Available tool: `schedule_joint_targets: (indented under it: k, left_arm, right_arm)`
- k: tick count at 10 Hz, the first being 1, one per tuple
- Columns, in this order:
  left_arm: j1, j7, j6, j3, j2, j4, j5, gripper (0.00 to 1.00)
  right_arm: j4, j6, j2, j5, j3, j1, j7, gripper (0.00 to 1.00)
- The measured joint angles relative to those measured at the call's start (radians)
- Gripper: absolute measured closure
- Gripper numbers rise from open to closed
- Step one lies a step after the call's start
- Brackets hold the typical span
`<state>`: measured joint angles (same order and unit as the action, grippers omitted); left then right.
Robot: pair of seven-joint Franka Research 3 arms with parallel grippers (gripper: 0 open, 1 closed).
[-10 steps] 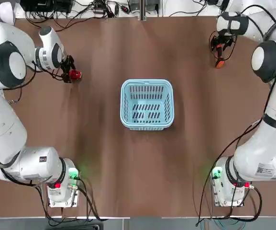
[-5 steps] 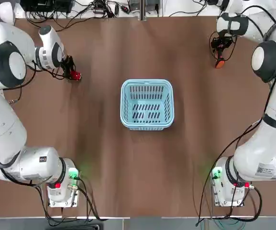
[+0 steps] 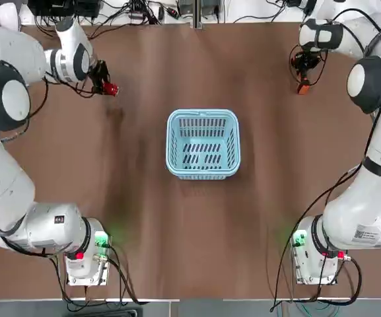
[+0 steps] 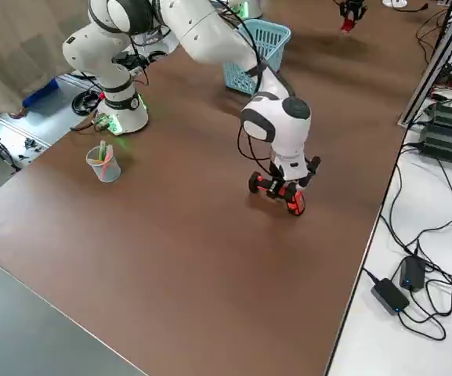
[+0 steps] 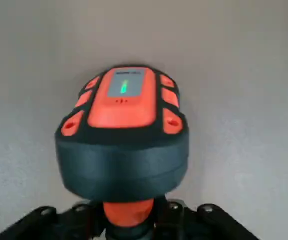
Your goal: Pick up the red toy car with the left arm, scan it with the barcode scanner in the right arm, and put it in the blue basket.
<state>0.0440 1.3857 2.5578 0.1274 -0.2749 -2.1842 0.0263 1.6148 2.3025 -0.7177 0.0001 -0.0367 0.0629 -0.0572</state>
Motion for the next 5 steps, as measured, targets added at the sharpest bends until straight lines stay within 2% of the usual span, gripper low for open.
schedule_joint_targets:
  k: [2,5]
  left_arm:
    - [0.000,0.020,-0.061,0.048,0.058,0.012,0.000,0.56]
    - [-0.005,0.198,-0.148,0.166,0.060,0.092,0.000,0.56]
  right_arm:
    - [0.000,0.000,0.000,0.000,0.000,0.000,0.000,0.67]
    - [-0.002,-0.062,0.009,0.001,0.005,-0.002,0.001,0.67]
